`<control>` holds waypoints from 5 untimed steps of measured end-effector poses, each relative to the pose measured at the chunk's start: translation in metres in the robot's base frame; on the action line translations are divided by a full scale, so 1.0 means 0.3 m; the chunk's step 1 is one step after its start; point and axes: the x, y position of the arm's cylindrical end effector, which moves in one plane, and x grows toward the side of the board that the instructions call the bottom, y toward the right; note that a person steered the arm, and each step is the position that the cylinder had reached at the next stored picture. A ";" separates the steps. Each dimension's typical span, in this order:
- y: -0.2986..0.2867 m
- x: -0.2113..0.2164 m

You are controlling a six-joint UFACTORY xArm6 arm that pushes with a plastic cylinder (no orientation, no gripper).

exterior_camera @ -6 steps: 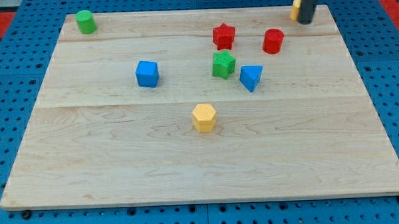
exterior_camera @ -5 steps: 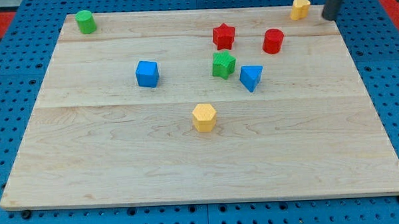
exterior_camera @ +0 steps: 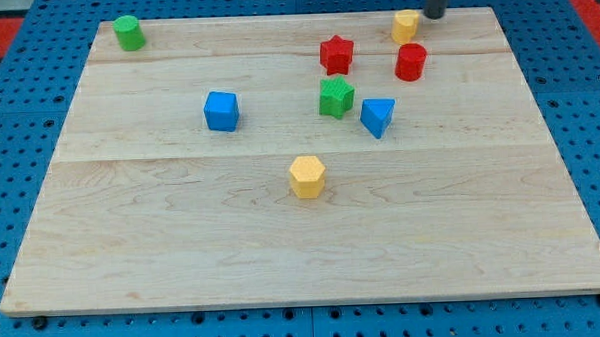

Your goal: Drag the yellow heart to the top of the red star

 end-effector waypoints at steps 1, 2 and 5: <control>0.033 0.067; -0.137 0.102; -0.226 -0.012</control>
